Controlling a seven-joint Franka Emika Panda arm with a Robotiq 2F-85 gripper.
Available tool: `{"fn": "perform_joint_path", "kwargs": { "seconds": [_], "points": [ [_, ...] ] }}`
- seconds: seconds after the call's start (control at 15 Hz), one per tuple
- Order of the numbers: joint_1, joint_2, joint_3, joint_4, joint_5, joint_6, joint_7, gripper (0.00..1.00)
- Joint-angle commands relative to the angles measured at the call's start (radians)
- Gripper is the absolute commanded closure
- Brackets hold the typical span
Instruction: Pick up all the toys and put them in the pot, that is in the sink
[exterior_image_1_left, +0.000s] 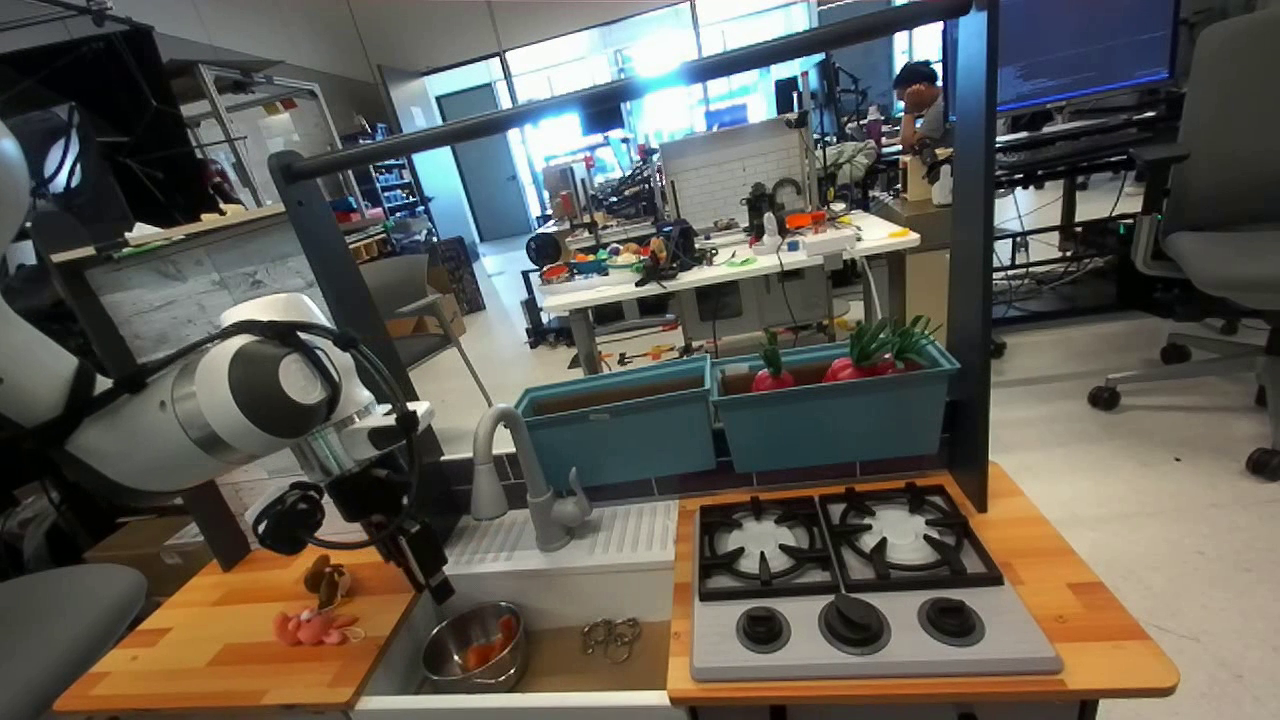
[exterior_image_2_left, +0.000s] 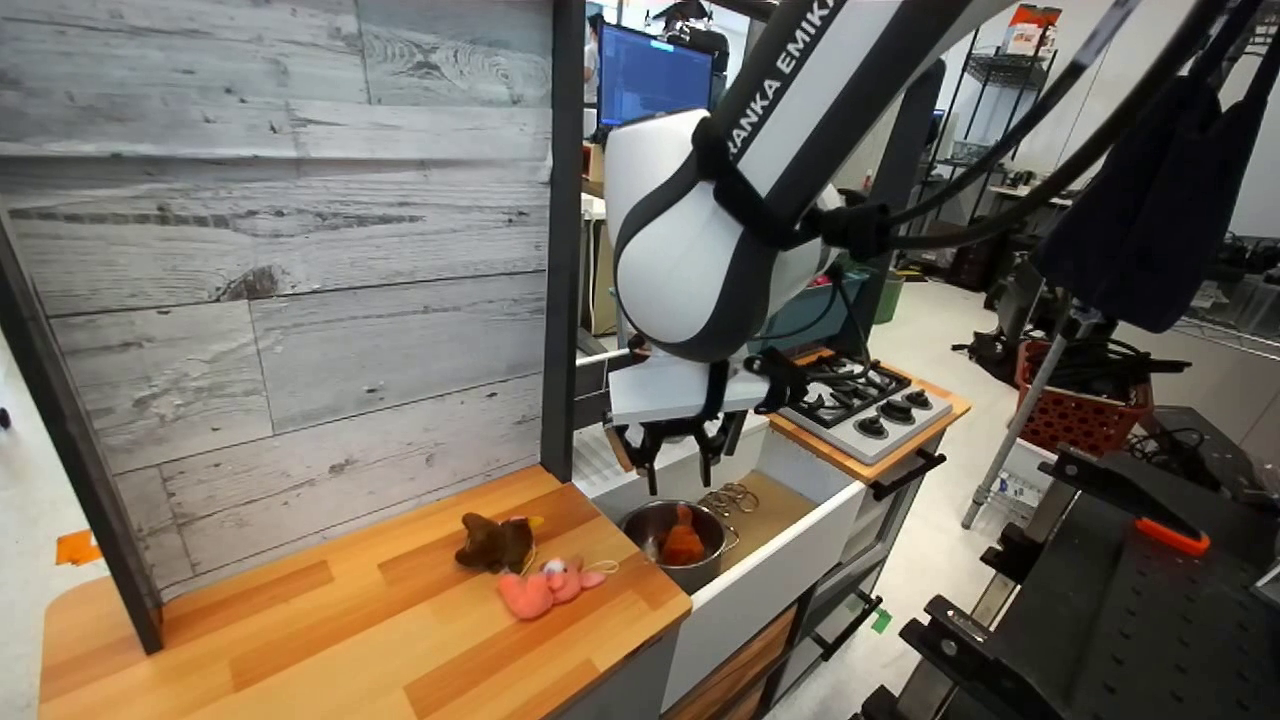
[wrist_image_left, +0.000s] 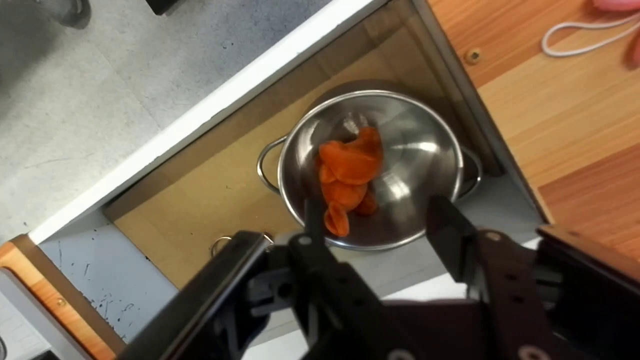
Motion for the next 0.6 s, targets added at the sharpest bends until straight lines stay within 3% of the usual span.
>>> {"fn": "perform_joint_path", "kwargs": {
  "seconds": [0.0, 0.07, 0.27, 0.33, 0.53],
  "points": [
    [0.101, -0.133, -0.047, -0.14, -0.06, 0.048, 0.015, 0.12],
    [0.133, -0.177, -0.062, -0.186, -0.09, 0.072, 0.015, 0.04],
    [0.223, -0.265, -0.102, -0.28, -0.191, 0.198, 0.015, 0.0],
    [0.166, -0.177, -0.065, -0.167, -0.142, 0.121, 0.005, 0.0],
    [0.182, -0.198, -0.066, -0.184, -0.15, 0.12, 0.014, 0.0]
  ]
}}
